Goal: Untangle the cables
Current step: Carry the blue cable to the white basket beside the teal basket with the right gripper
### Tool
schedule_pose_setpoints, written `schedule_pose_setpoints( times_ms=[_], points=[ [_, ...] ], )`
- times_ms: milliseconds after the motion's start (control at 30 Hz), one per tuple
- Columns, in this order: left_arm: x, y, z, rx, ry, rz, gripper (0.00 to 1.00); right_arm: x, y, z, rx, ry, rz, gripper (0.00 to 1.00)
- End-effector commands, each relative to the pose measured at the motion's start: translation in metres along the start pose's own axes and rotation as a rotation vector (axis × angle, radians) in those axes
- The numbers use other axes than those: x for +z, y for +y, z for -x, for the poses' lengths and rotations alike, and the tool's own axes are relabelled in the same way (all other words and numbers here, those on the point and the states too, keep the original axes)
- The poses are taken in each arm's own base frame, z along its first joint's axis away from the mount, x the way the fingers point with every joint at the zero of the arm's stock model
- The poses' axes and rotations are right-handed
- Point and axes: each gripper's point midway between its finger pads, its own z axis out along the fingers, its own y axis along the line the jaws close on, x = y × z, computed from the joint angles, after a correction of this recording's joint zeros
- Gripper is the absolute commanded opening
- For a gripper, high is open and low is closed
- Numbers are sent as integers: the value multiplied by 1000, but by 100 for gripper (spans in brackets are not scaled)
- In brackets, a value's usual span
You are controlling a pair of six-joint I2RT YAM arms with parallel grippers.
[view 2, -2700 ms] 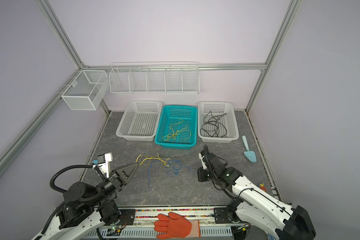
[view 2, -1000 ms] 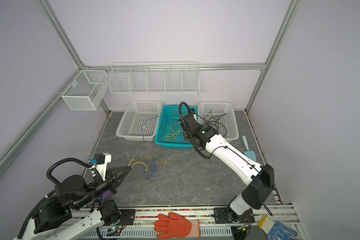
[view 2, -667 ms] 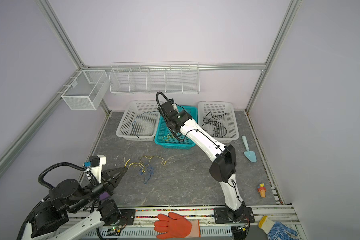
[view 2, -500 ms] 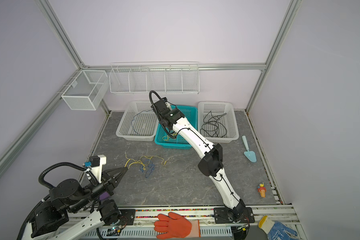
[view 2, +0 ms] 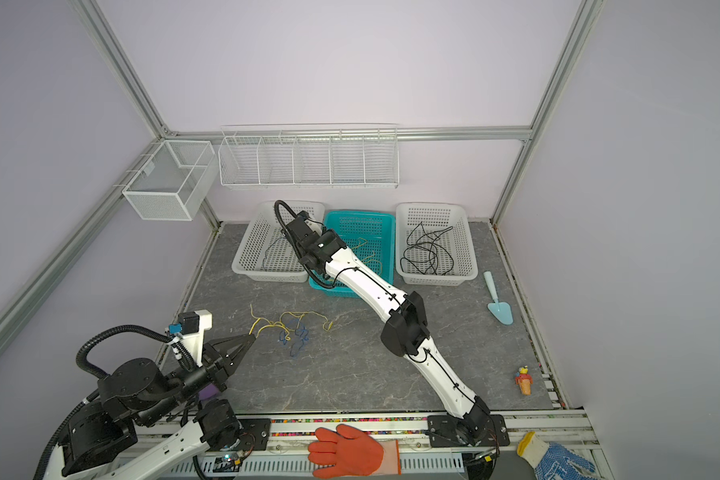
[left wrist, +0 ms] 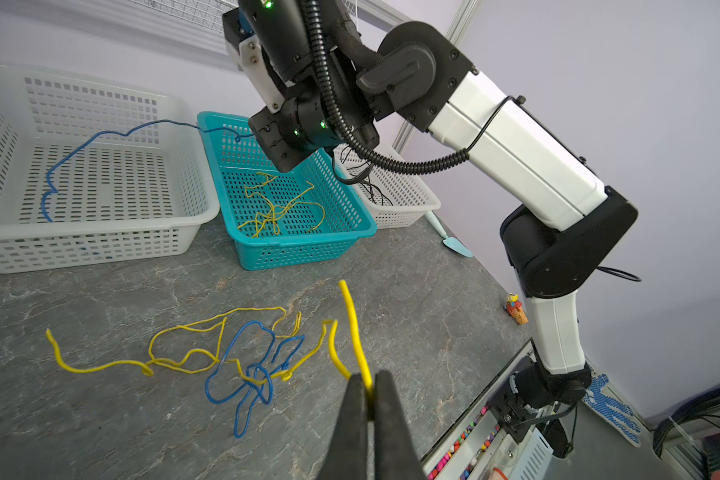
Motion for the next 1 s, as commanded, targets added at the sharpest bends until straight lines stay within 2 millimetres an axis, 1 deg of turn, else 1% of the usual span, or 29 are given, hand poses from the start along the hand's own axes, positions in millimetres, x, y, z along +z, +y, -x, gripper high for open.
schedule_pose_setpoints(
  times_ms=[0, 67, 200, 400, 600, 800, 967],
  points=[
    [-2, 5, -4, 17, 2, 13, 0, 0, 29, 6, -70, -41, 42, 6],
    [-2, 4, -4, 17, 2, 11, 0, -1, 46, 5, -108, -49, 82, 6],
    [-2, 4, -4, 18, 2, 8, 0, 1, 70, -2, -180, -49, 100, 6],
    [-4, 4, -4, 15, -5, 6, 0, 10, 83, -13, -225, -28, 113, 6],
    [-2, 3, -5, 18, 5, 4, 0, 8, 98, -12, -216, -41, 200, 6],
    [-2, 3, -5, 18, 2, 2, 0, 7, 115, -17, -218, -33, 292, 7],
    [-1, 2, -5, 21, 8, -2, 0, 8, 119, -20, -227, -25, 306, 7]
  ],
)
